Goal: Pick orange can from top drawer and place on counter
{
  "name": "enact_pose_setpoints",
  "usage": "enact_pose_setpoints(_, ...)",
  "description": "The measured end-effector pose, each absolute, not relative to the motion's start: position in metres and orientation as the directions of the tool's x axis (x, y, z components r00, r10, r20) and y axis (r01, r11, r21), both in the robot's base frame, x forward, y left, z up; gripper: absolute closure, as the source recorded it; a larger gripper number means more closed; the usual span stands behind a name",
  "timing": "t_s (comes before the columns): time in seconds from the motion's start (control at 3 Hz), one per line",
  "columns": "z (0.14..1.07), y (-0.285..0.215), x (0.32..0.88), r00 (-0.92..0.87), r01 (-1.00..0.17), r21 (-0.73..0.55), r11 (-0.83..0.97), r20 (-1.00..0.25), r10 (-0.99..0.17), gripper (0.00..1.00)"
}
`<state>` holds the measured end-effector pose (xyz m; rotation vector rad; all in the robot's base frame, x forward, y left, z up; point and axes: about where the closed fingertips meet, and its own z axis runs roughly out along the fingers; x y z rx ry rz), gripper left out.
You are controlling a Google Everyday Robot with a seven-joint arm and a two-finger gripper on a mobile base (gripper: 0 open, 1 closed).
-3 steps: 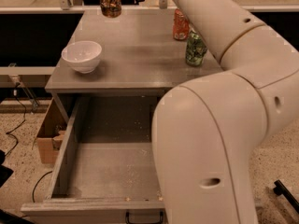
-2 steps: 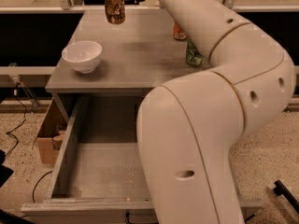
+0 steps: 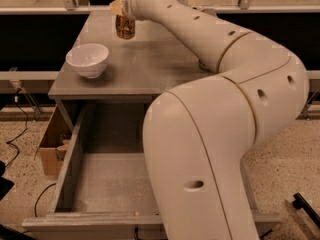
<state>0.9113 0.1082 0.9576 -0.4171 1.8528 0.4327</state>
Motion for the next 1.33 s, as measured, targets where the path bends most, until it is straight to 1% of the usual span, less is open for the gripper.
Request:
enact_pose_setpoints(0.33, 0.933, 0.114, 0.913, -0.287, -0.479, 0.073, 0.874, -0.955, -0.078, 1.00)
enact_pose_setpoints(0.67, 0.916, 0.123, 0.914, -0.295, -0.481, 0.034, 0.876, -0.947, -0.125, 1.00)
enact_pose_setpoints(1.0, 0.914, 0.124, 0.914, -0.298, -0.481, 0.028, 0.876, -0.945, -0.133, 0.85)
enact_pose_setpoints(1.33, 0.916, 0.124, 0.914, -0.298, -0.481, 0.028, 0.876, -0.945, -0.133, 0.62)
